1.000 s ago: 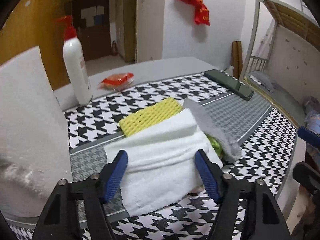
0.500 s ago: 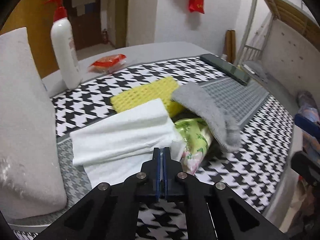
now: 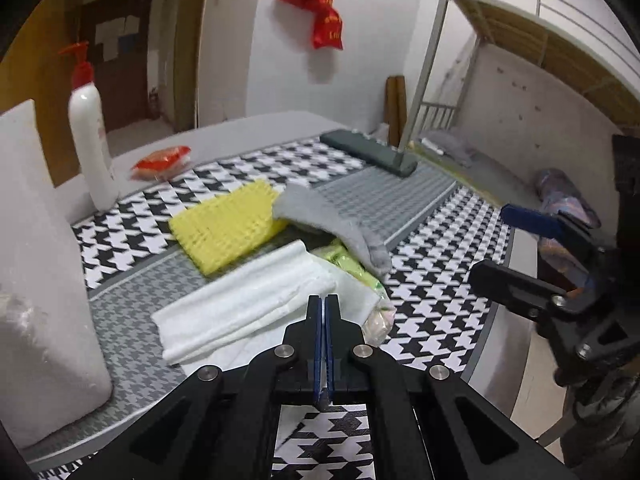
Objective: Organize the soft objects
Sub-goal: 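Grasp the edge of the white towel with the left tool, then lift the white towel with the left tool while the right tool grasps the green snack bag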
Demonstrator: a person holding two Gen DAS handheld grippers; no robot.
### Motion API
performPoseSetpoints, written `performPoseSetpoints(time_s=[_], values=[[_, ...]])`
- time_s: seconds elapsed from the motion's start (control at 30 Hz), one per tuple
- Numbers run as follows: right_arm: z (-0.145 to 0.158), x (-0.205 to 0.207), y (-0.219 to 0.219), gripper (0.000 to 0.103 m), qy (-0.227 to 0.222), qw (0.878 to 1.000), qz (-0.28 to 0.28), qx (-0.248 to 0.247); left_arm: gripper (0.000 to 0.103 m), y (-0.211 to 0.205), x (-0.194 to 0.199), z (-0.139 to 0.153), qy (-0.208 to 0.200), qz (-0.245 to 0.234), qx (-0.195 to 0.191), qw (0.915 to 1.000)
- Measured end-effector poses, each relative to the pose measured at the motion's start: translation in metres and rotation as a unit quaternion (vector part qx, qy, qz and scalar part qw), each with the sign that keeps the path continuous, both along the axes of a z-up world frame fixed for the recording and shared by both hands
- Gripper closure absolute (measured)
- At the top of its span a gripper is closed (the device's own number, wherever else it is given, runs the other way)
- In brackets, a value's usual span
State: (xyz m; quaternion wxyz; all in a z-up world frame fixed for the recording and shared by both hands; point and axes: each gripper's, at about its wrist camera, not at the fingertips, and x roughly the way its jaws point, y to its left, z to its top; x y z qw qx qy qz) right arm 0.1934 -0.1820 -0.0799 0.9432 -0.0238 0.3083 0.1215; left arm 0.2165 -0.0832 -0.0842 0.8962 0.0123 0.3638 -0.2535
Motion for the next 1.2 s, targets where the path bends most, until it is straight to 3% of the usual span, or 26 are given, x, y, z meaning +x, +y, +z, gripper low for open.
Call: performPoseSetpoints(time_s=[0.33,0.5,0.7,0.77,0.83,0.87,0.97,1.1,1.2], values=[[0.001,0.014,0.019,0.000,0.010,1.000,0.011,-0.003,0.102,0.022,0.001,0.012,-0.039,0.050,0.001,0.9980],[-0.010,0.015,0.042,0.000,0.031,0.999,0.043,0.004,0.102,0.024,0.005,0.008,-0.035,0.060,0.008,0.9975],[-0.025,0.019,0.052,0.000,0.060,0.997,0.042,0.005,0.100,0.026,0.011,0.000,-0.010,0.062,0.022,0.9978],[-0.027,0.020,0.051,0.000,0.063,0.997,0.038,0.009,0.090,0.028,0.013,-0.002,-0.002,0.065,0.025,0.9976],[-0.026,0.020,0.050,0.000,0.064,0.997,0.037,0.015,0.053,0.028,0.013,-0.004,0.002,0.061,0.027,0.9978],[-0.027,0.020,0.050,0.001,0.065,0.997,0.036,0.018,0.046,0.028,0.012,-0.004,-0.001,0.063,0.030,0.9976],[-0.029,0.023,0.054,0.015,0.074,0.996,0.043,0.022,0.043,0.033,0.010,-0.002,-0.010,0.069,0.031,0.9971],[-0.035,0.028,0.063,0.032,0.086,0.995,0.048,0.021,0.031,0.041,0.013,-0.002,-0.005,0.087,0.026,0.9959],[-0.039,0.032,0.066,0.036,0.095,0.994,0.046,0.022,0.030,0.041,0.014,-0.002,-0.003,0.087,0.024,0.9959]])
